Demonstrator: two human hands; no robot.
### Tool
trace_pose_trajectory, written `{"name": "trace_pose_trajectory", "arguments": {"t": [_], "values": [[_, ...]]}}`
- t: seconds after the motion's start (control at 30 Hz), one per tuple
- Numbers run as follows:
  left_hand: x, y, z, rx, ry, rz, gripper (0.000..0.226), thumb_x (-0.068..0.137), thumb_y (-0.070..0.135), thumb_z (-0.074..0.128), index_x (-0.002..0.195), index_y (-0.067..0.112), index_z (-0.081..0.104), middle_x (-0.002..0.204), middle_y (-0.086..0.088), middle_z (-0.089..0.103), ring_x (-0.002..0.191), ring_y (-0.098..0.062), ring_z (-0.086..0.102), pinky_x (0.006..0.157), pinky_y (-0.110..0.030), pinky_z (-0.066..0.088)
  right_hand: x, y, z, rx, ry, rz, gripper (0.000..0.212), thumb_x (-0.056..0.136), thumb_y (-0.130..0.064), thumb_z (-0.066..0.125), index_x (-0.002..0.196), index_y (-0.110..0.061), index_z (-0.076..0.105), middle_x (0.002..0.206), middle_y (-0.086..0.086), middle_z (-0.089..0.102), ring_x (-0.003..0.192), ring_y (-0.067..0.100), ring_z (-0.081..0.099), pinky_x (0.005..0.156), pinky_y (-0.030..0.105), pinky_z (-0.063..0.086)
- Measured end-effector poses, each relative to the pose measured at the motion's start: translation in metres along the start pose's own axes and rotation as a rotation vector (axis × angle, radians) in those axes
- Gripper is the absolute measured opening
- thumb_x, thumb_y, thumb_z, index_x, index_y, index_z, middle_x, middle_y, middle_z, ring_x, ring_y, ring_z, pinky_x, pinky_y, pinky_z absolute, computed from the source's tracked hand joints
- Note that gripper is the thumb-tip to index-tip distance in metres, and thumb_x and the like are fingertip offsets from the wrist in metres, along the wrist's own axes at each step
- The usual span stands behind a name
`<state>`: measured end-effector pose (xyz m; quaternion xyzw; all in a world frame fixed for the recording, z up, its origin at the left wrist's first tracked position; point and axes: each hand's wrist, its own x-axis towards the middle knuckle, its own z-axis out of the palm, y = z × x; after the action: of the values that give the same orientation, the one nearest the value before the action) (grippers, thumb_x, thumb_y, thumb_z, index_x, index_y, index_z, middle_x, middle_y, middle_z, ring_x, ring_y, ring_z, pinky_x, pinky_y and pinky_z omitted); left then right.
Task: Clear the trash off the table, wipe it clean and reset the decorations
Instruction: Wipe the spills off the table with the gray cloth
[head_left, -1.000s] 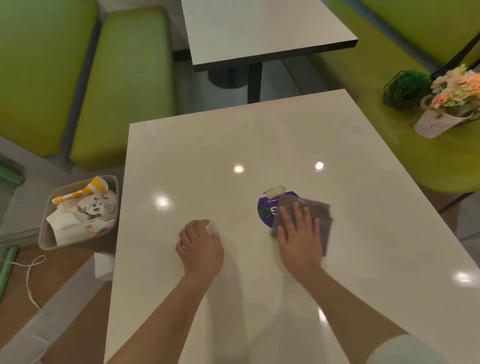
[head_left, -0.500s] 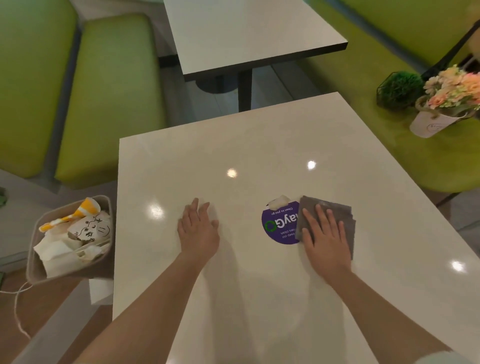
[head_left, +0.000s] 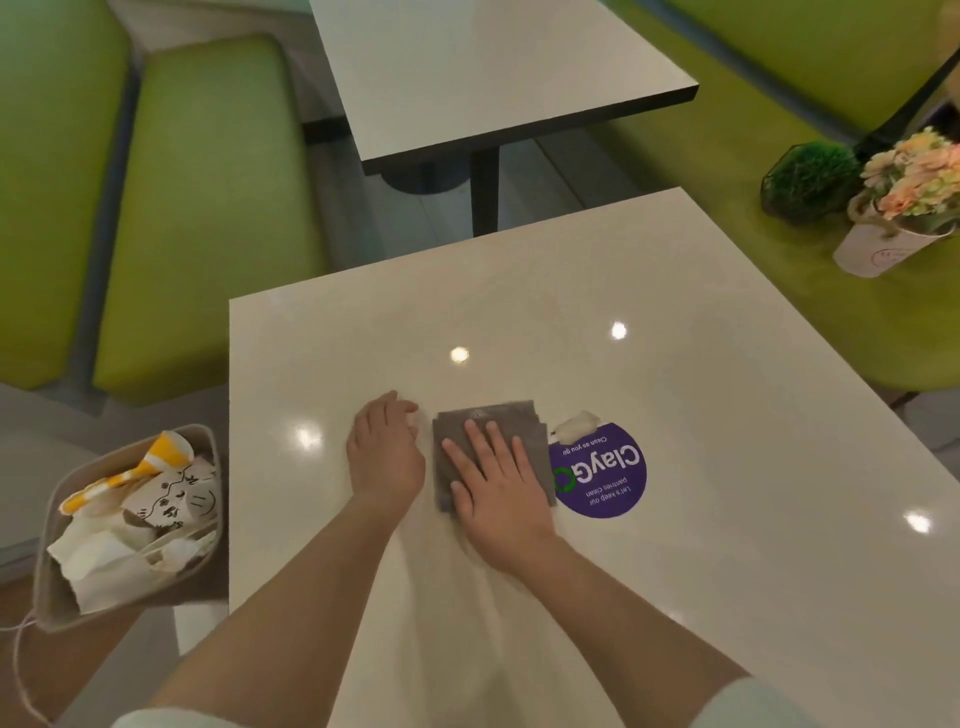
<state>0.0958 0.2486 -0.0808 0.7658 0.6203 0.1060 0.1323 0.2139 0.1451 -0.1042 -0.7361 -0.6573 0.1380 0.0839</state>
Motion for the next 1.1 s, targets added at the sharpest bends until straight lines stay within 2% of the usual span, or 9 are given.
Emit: {"name": "trace_pose_trajectory", "arguments": {"t": [0.07,0.17,0.3,0.4,0.5,0.67,0.77,0.97,1.1], "values": [[0.009,0.0,0.001,0.001,-0.027,-0.029,0.042,0.098,0.015,0.047,0.139,0.016,0.044,0.153,-0.006,0.033,0.142,-0.027,0.026,0.115,-0.038,0.025,0.025,0.0,-0.005,-0.013,-0.04,-0.044,0.054,0.095,-0.04,0.028,0.144,-0.025,0.046,0.156,0.006,0.035,0.145,0.028,0.03,0.116,0.043,0.01],[0.021,0.0,0.006,0.046,-0.088,-0.07,0.05,0.1,0.026,0.045,0.147,0.019,0.032,0.158,-0.003,0.022,0.146,-0.025,0.015,0.119,-0.037,0.015,0.055,0.01,-0.017,-0.043,-0.089,-0.137,0.068,0.092,-0.049,0.004,0.154,-0.03,0.024,0.164,0.001,0.01,0.151,0.023,0.003,0.121,0.039,-0.008],[0.024,-0.002,0.008,0.095,-0.166,-0.114,0.051,0.102,0.032,0.039,0.15,0.026,0.023,0.159,0.004,0.013,0.146,-0.022,0.009,0.117,-0.039,0.014,0.08,0.063,-0.038,-0.057,-0.082,-0.038,0.075,0.084,-0.056,-0.011,0.155,-0.037,0.004,0.164,-0.005,-0.01,0.15,0.016,-0.013,0.118,0.037,-0.013],[0.025,0.0,0.006,0.115,-0.196,-0.135,0.05,0.103,0.033,0.036,0.15,0.028,0.021,0.159,0.006,0.009,0.146,-0.021,0.007,0.117,-0.039,0.013,0.096,0.095,-0.051,-0.121,-0.083,0.087,0.061,0.096,-0.051,-0.002,0.155,-0.035,-0.002,0.163,-0.003,-0.013,0.149,0.018,-0.015,0.12,0.04,-0.01],[0.026,0.002,0.006,0.101,-0.201,-0.145,0.05,0.102,0.033,0.038,0.149,0.029,0.022,0.158,0.005,0.01,0.145,-0.021,0.008,0.116,-0.039,0.014,0.105,0.073,-0.045,-0.1,-0.054,0.178,0.055,0.102,-0.044,0.012,0.155,-0.033,-0.001,0.164,0.001,-0.012,0.15,0.021,-0.013,0.12,0.043,-0.01],[0.029,0.001,0.005,0.123,-0.182,-0.159,0.053,0.101,0.038,0.039,0.15,0.026,0.021,0.157,0.006,0.013,0.143,-0.02,0.011,0.113,-0.038,0.018,0.107,0.014,-0.024,-0.049,-0.098,-0.014,0.077,0.082,-0.053,-0.01,0.155,-0.035,0.006,0.164,-0.002,-0.009,0.15,0.019,-0.013,0.12,0.043,-0.012],[0.029,0.001,0.003,0.144,-0.186,-0.147,0.05,0.101,0.037,0.039,0.148,0.029,0.024,0.157,0.007,0.014,0.142,-0.019,0.015,0.11,-0.037,0.021,0.106,0.043,-0.032,-0.046,-0.086,-0.057,0.074,0.084,-0.056,-0.006,0.154,-0.04,0.009,0.164,-0.007,-0.005,0.15,0.016,-0.009,0.12,0.04,-0.01],[0.027,0.003,0.002,0.162,-0.208,-0.15,0.049,0.102,0.035,0.038,0.147,0.031,0.023,0.156,0.007,0.014,0.141,-0.02,0.015,0.109,-0.037,0.022,0.103,0.137,-0.059,-0.122,-0.052,0.103,0.059,0.097,-0.052,0.002,0.154,-0.039,-0.005,0.162,-0.004,-0.018,0.149,0.015,-0.016,0.12,0.04,-0.01],[0.031,0.006,-0.003,0.137,-0.204,-0.158,0.048,0.099,0.034,0.043,0.145,0.03,0.028,0.15,0.006,0.021,0.136,-0.022,0.02,0.106,-0.037,0.023,0.116,0.14,-0.063,-0.073,-0.012,0.223,0.055,0.104,-0.042,0.015,0.155,-0.035,-0.002,0.163,-0.001,-0.015,0.149,0.017,-0.014,0.121,0.043,-0.009]]}}
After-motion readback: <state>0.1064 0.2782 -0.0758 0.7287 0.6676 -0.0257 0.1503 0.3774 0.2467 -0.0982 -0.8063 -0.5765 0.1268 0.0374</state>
